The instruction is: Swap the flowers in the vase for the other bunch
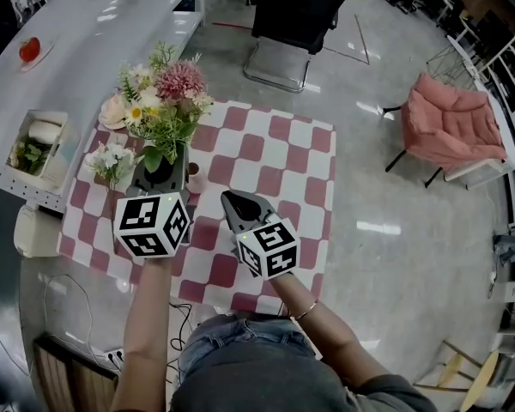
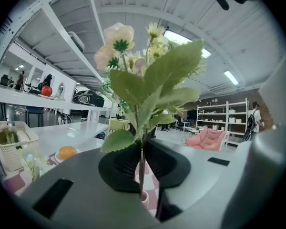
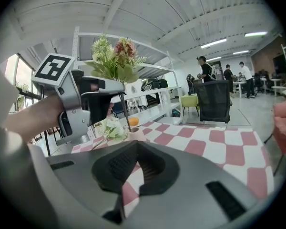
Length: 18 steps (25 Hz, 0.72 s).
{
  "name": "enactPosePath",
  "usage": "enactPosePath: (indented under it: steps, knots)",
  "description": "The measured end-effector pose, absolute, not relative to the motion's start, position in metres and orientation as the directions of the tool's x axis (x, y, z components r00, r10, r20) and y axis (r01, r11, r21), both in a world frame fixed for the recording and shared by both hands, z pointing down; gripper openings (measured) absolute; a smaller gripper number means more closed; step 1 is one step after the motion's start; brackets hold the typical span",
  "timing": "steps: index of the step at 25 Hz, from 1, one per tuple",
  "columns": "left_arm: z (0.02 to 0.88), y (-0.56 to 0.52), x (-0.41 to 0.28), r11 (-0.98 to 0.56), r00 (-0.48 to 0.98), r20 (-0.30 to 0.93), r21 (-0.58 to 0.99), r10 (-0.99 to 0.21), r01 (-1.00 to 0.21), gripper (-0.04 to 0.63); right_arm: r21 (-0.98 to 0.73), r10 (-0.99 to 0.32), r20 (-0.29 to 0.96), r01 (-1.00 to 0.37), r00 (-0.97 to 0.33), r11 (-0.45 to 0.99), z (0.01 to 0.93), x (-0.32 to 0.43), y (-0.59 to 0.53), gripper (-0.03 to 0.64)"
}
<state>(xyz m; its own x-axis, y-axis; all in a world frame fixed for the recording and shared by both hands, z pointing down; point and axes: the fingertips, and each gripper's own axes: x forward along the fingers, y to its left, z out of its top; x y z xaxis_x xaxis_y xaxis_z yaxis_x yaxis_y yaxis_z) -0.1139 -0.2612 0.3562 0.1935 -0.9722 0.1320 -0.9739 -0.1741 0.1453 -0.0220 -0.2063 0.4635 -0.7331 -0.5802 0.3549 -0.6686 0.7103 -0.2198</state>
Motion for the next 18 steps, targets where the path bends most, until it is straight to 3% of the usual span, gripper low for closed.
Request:
enactPosePath:
  steps: [18]
  knots:
    - [0.282, -0.221, -0.111, -0.184, 0.180, -0.045, 0.134, -0.983, -0.974, 0.041, -0.203, -0.589, 0.311, -0.658, -0.746, 0.725, 0.438, -0.013, -0.178, 0.011]
